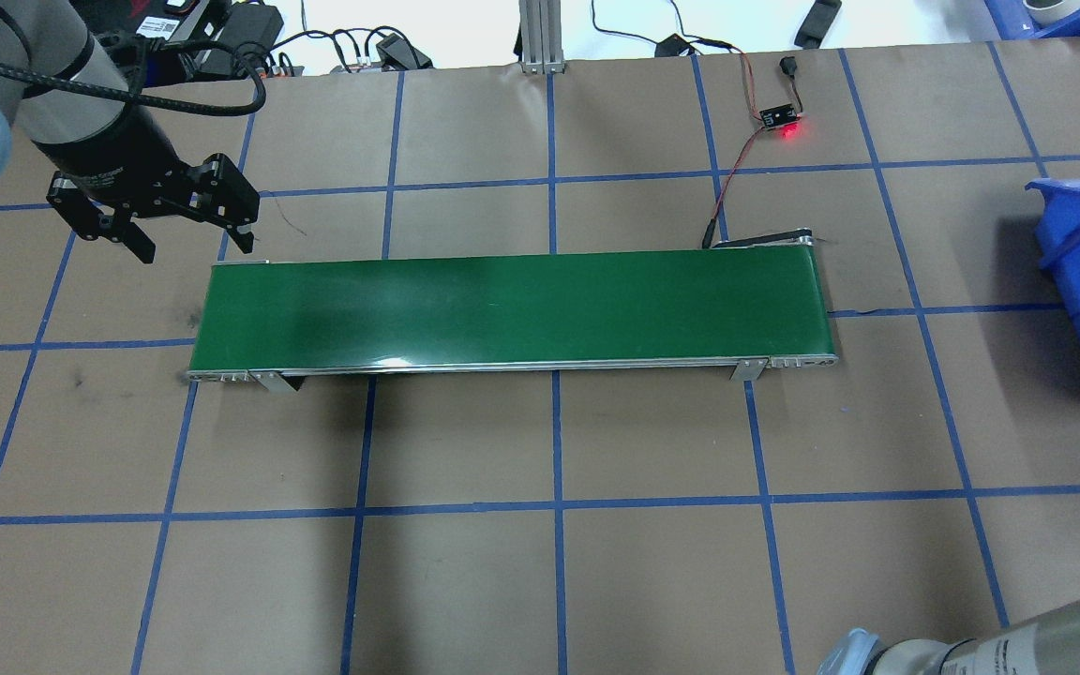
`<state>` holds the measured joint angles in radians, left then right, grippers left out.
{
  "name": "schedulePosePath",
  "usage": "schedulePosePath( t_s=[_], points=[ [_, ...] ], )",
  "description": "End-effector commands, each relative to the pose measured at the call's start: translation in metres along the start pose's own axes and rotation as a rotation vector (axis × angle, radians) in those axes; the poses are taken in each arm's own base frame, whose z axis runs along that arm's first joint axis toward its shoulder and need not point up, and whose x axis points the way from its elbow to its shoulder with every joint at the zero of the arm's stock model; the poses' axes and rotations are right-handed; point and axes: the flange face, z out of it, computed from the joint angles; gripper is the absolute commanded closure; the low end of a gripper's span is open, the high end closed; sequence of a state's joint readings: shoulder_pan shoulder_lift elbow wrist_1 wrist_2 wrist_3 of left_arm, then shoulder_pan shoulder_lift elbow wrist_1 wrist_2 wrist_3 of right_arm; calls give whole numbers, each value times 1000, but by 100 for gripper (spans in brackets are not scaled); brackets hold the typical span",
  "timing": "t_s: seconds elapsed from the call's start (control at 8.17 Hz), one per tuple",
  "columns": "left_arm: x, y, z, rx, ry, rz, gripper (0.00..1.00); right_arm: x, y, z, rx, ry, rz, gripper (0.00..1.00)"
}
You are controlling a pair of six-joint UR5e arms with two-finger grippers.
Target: Move button from left to right
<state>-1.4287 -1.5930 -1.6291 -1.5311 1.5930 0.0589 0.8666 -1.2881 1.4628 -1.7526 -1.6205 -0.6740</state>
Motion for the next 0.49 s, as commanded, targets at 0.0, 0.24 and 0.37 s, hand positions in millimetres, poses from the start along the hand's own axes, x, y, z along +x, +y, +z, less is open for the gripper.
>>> schedulePosePath(
  t_s=[0.0, 0.24, 0.37],
  points=[
    [-4, 0, 0, -1, -2, -6, 0, 31, -20, 55, -14, 14, -30, 100],
    [-6, -1, -1, 4, 1, -10, 0, 36, -28, 76, -15, 9, -69, 100],
    [-6, 0, 0, 2, 1, -10, 0, 41, -31, 89, -21, 7, -69, 100]
  ],
)
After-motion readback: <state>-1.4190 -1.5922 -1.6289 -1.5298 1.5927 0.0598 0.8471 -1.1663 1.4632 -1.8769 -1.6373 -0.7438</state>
